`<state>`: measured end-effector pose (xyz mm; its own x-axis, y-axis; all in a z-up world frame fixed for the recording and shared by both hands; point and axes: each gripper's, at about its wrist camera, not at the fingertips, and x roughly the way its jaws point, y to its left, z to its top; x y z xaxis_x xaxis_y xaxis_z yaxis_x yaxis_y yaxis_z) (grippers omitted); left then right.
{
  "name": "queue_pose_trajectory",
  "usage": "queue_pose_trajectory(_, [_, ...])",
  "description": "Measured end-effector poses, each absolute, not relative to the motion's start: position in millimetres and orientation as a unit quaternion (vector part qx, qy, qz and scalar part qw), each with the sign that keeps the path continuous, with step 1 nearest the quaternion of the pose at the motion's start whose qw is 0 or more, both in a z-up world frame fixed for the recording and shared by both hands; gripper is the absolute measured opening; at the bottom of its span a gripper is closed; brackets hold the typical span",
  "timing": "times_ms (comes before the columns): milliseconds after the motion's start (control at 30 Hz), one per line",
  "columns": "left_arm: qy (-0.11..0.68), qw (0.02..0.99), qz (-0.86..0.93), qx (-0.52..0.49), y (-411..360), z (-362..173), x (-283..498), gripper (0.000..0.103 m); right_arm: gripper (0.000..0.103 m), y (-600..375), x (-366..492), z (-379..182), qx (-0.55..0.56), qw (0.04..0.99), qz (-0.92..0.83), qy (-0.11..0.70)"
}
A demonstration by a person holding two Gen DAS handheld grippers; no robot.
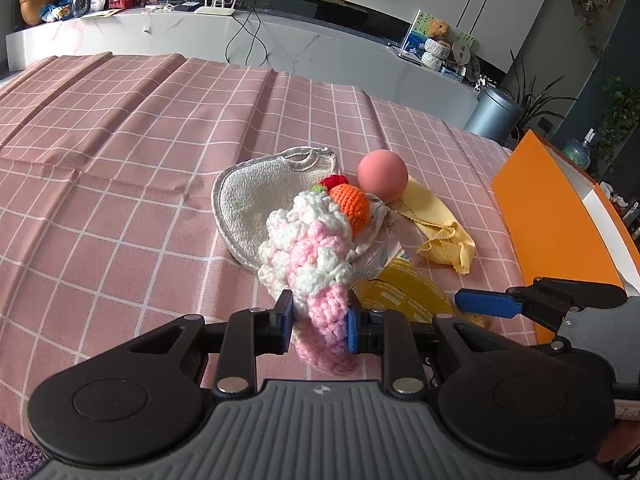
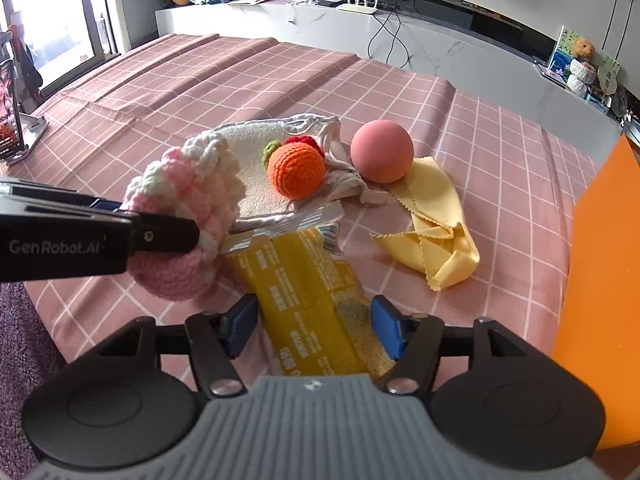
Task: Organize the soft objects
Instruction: 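Grasp the yellow snack packet with the right tool while the left tool holds the crochet piece, then carry the crochet piece and yellow packet over the orange box with both tools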
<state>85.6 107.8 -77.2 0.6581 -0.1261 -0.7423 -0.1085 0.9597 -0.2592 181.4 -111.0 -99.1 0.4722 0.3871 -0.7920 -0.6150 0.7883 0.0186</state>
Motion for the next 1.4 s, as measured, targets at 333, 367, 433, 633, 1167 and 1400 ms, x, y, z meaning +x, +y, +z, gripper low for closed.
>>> queue_pose_trajectory(333, [0.415, 0.900, -0.003, -0.132, 105.8, -81.4, 84.0, 0.028, 0.052, -110.4, 179.5, -106.6, -0.137, 0.852, 0.304, 0.404])
queue_pose_trajectory(367, [0.415, 0.900, -0.002, -0.132, 105.5, -81.0, 83.5, 0.027, 0.051, -109.9, 178.3, -106.1, -0.141, 0.852, 0.305, 0.402])
queue_pose_trajectory(433, [0.412, 0.901, -0.001, -0.135, 105.4, -79.1, 81.6, 0.027, 0.043, -108.8, 175.9, -103.8, -0.146, 0.852, 0.304, 0.399])
queue_pose_trajectory(633, [0.402, 0.904, -0.002, -0.143, 105.7, -70.3, 74.1, 0.026, 0.039, -117.2, 165.0, -92.5, -0.135, 0.856, 0.305, 0.394])
queue_pose_trajectory(1167, [0.338, 0.928, -0.076, -0.139, 62.7, -10.9, 74.7, 0.026, 0.038, -191.5, 140.2, -5.4, -0.074, 0.905, 0.280, 0.311])
queue_pose_trajectory(1400, [0.308, 0.933, -0.137, -0.123, 22.9, 21.6, 100.9, 0.026, 0.039, -240.3, 149.6, 32.9, -0.054, 0.927, 0.243, 0.282])
